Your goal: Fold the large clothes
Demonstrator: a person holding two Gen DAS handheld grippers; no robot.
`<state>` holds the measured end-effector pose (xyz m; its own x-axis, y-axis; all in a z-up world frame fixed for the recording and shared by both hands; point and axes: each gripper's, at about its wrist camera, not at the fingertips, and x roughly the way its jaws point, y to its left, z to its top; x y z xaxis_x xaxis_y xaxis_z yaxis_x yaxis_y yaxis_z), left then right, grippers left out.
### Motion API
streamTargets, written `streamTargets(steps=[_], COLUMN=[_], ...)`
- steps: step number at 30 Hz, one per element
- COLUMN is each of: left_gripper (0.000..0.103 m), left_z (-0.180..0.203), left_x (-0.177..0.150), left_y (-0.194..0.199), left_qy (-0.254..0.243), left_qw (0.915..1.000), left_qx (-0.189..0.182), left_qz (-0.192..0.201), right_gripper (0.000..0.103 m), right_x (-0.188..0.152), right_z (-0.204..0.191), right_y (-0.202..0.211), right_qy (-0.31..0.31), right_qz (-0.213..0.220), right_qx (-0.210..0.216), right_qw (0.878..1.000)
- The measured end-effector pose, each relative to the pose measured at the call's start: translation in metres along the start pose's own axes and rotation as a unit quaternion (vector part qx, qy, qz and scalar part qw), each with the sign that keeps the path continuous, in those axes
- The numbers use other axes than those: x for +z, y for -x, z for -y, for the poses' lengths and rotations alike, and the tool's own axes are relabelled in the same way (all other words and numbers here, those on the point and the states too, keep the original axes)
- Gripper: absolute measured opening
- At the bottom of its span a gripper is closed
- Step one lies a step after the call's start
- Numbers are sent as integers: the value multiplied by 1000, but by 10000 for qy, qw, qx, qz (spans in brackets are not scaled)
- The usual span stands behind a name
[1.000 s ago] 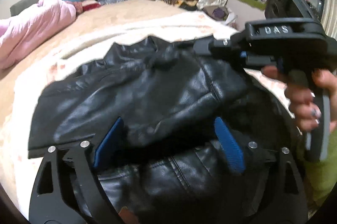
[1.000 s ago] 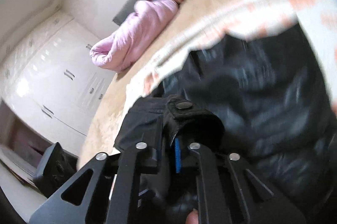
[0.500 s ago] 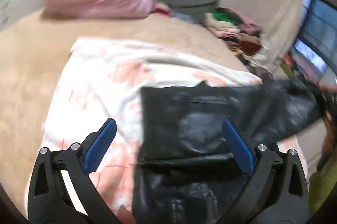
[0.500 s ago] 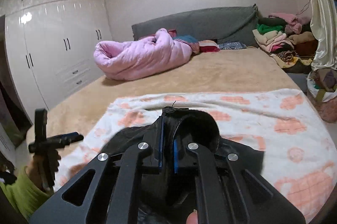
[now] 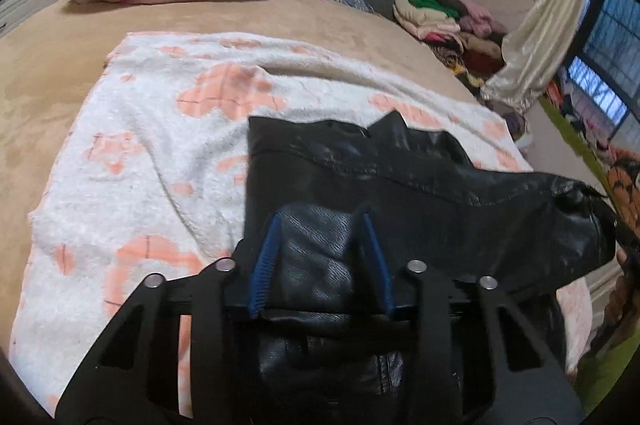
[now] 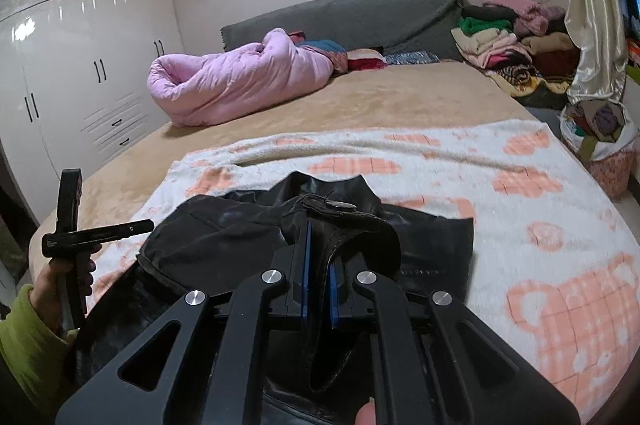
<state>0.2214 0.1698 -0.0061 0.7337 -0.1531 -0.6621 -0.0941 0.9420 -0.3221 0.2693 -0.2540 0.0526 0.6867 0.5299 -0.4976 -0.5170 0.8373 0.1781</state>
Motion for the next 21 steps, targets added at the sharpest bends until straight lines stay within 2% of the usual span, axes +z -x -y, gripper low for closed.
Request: streamTargets(steps=[8, 13, 15, 16, 17, 21], left_gripper=[29, 29, 29, 29, 29, 29], left_z=[12, 9, 9, 9, 9, 10], left_x=[-15, -22, -23, -23, -24, -24], left_y=[-32, -42, -43, -43, -43, -46], left_qy=[-329, -346, -362, -366, -378, -393], left_qw=[9978, 9962, 9960, 9959, 9957, 9953], left_qx=[195, 275, 290, 297, 310, 320], left_qz=[-540, -755, -768, -776, -782, -830], right_gripper=[6, 11, 22, 38, 48, 50], right_x=[-5, -13, -15, -15, -14, -8], right_z=[4, 4, 5, 5, 6, -1], right_y=[-5, -16, -19, -18, -17, -6], right_qy=[-12, -5, -35, -84, -119, 36], right_qz=[-46, -435, -587, -635, -639, -398], right_qx=[-71, -282, -393, -432, -503, -650], right_qw=[10000, 9987, 9975, 9970, 9966, 9971])
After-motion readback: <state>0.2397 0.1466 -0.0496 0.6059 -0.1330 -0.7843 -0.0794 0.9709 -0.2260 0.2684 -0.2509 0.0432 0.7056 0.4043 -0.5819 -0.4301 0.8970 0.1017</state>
